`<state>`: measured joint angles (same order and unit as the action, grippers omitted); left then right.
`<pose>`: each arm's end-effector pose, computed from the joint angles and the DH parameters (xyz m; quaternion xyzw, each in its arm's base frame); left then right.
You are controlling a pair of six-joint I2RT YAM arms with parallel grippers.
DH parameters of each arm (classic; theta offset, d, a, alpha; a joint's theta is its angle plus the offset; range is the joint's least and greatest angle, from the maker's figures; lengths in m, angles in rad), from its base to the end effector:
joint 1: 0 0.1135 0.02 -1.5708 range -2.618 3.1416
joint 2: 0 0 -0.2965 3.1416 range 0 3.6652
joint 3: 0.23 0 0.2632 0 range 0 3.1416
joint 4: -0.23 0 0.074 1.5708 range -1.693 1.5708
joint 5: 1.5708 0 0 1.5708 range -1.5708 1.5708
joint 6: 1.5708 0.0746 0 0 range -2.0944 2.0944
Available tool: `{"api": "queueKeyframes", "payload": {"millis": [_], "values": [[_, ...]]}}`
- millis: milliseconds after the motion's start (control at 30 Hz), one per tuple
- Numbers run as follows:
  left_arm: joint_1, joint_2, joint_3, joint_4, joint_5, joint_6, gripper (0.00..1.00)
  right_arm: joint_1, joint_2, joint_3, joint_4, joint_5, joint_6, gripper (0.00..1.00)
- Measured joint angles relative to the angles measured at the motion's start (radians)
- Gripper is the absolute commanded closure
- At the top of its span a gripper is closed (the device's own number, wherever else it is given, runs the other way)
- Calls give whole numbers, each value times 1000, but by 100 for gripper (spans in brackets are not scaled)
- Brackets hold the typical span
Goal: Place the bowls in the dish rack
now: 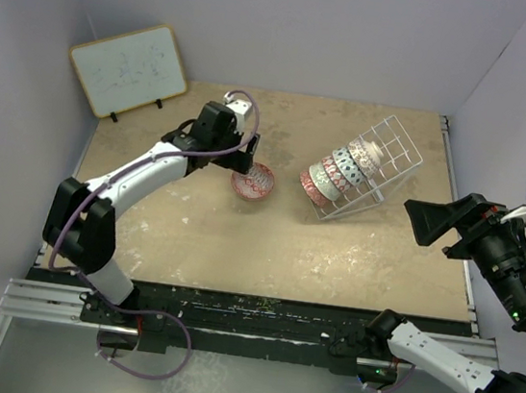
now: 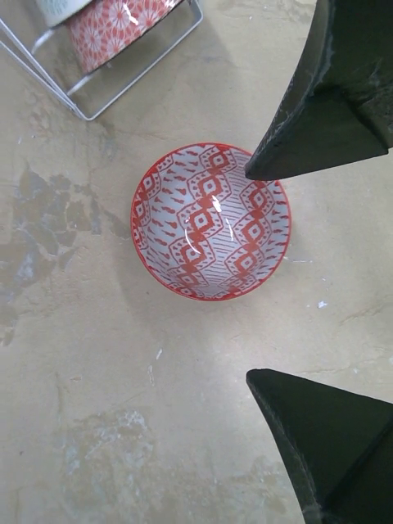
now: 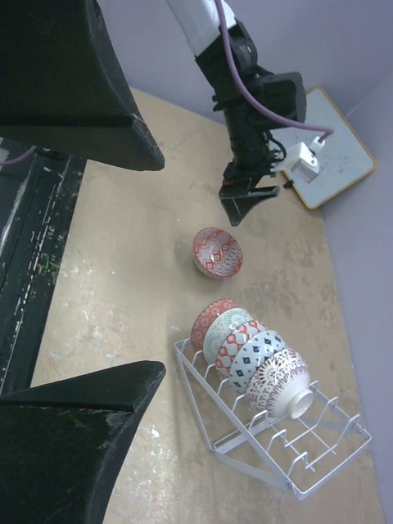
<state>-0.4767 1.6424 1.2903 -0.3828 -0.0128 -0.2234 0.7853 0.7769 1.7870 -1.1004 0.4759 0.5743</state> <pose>0.3671 -0.1885 0.2775 0.1129 0.9069 -0.1337 0.3833 0.0480 -0.0003 0.5577 0.0825 0.7302 0.2767 0.6192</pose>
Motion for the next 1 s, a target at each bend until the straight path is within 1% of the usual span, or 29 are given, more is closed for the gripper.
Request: {"api": "queueKeyframes", "payload": {"millis": [67,167,267,367,433,467,600,800,933,1000], "values": [[-18,-50,-19,-1,-19,2,8,0,0,0,0,0,0,0],[-87,-84,-24,6,-51,11,12,0,0,0,1,0,0,0],[-183,-79,-27,31,-47,41,15,0,0,0,1,0,1,0],[-229,-55,-37,52,-7,80,16,0,0,0,1,0,2,0],[-232,-31,-43,66,8,103,17,0,0,0,1,0,2,0],[-230,-12,-43,72,9,115,19,0,0,0,1,0,2,0],[-224,78,-43,101,4,155,35,0,2,0,1,0,2,0],[-224,203,-30,130,5,188,42,0,3,14,-1,2,3,0],[-226,227,-24,141,5,193,44,0,3,22,-1,5,3,0],[-227,232,-20,150,5,195,46,0,3,22,-2,5,3,0]]}}
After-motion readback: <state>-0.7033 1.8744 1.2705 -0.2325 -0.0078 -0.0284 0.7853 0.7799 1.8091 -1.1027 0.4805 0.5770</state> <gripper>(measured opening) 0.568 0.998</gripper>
